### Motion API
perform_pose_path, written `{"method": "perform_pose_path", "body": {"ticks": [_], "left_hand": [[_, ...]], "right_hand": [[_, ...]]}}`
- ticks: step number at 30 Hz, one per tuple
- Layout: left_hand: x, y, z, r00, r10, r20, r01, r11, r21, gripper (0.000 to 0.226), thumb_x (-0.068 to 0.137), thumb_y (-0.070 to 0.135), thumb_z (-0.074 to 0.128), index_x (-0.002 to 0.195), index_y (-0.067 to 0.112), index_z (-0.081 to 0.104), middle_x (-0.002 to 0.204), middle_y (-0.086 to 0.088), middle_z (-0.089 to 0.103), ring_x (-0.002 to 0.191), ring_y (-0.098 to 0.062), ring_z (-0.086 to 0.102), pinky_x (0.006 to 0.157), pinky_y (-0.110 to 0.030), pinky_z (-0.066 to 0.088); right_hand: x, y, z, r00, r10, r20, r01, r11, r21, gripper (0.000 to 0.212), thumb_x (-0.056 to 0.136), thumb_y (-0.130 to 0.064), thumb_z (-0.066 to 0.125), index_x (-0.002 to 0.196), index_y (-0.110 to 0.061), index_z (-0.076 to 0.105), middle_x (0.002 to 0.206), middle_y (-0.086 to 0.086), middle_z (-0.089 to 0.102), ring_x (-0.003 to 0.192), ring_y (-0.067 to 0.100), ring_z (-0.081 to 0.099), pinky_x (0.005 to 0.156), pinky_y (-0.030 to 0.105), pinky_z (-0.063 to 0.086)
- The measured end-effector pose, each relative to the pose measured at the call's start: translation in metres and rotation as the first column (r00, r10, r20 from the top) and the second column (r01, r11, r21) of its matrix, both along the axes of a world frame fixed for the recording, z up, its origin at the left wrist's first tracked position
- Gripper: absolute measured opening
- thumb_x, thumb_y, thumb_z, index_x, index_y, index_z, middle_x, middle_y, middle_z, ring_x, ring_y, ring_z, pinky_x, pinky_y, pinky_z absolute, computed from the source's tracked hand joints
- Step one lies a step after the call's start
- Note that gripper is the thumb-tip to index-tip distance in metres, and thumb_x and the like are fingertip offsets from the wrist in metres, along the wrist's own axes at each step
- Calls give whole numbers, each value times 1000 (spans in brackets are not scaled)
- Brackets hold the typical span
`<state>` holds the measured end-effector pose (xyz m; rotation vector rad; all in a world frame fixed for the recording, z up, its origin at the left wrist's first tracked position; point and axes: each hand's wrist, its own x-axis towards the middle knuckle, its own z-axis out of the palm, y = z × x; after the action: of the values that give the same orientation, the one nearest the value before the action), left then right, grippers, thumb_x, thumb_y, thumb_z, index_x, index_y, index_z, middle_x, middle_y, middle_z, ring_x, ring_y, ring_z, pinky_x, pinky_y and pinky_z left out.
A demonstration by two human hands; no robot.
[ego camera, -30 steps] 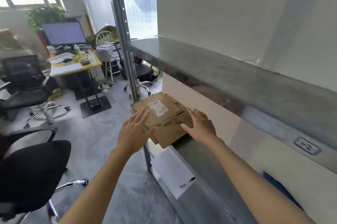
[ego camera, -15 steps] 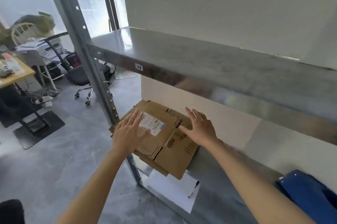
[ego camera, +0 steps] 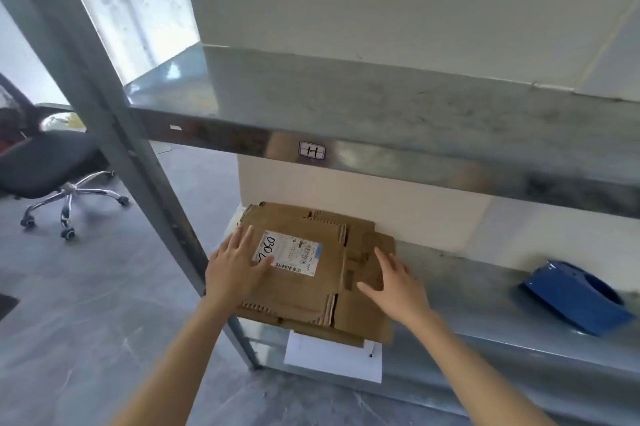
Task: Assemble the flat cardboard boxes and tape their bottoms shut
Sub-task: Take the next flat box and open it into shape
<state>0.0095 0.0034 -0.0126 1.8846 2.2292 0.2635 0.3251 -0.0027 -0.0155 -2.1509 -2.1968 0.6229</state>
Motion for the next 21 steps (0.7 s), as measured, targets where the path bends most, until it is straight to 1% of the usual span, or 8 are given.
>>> {"method": "perform_pose_path", "body": {"ticks": [3, 6, 10, 14, 17, 21], "left_hand": [[-4, 10, -4, 1000, 12, 22, -11, 1000, -5, 85, 90, 71, 43, 157, 28, 15, 165, 1, 14, 148, -25, 24, 113, -47, 31], [-11, 17, -9, 997, 40, 61, -38, 999, -35, 88, 87, 74, 46, 157, 28, 17, 165, 0, 15, 148, -28, 22, 111, -50, 34], [-16, 15, -17, 991, 78, 111, -69, 994, -83, 90, 85, 71, 53, 154, 24, 20, 161, -11, 23, 143, -34, 27, 111, -50, 32], [-10, 10, -16, 970, 110, 217, -103, 994, -46, 89, 83, 67, 60, 151, 19, 27, 153, -14, 34, 139, -35, 30, 111, -52, 34], [-9, 6, -9, 958, 122, 261, -120, 992, -25, 91, 80, 66, 64, 149, 19, 29, 151, -15, 34, 138, -36, 29, 109, -53, 36], [-6, 0, 3, 944, 108, 313, -115, 993, 5, 92, 77, 68, 66, 148, 23, 30, 151, -15, 33, 140, -37, 27, 107, -53, 36]], "right_hand": [[-6, -2, -4, 997, -71, -6, 71, 997, 4, 89, 89, -73, 43, 157, -32, 4, 164, 7, 15, 145, 30, 31, 109, 45, 41], [-8, -6, -8, 990, -141, -10, 141, 990, 13, 91, 88, -74, 44, 158, -30, 4, 163, 9, 18, 145, 31, 29, 111, 46, 38], [-11, -14, -14, 983, -166, -74, 164, 986, -27, 92, 89, -72, 46, 158, -29, 4, 163, 8, 17, 145, 31, 28, 111, 47, 38], [-16, -16, -14, 974, -187, -129, 188, 982, -5, 92, 87, -75, 46, 157, -31, 7, 161, 8, 22, 145, 31, 27, 110, 47, 40], [-16, -18, -9, 965, -202, -169, 207, 978, 12, 94, 84, -79, 45, 157, -31, 10, 159, 7, 27, 144, 31, 27, 109, 47, 41], [-14, -24, 2, 939, -223, -263, 239, 971, 29, 97, 80, -83, 44, 156, -31, 13, 159, 4, 27, 145, 29, 28, 109, 47, 39]]}}
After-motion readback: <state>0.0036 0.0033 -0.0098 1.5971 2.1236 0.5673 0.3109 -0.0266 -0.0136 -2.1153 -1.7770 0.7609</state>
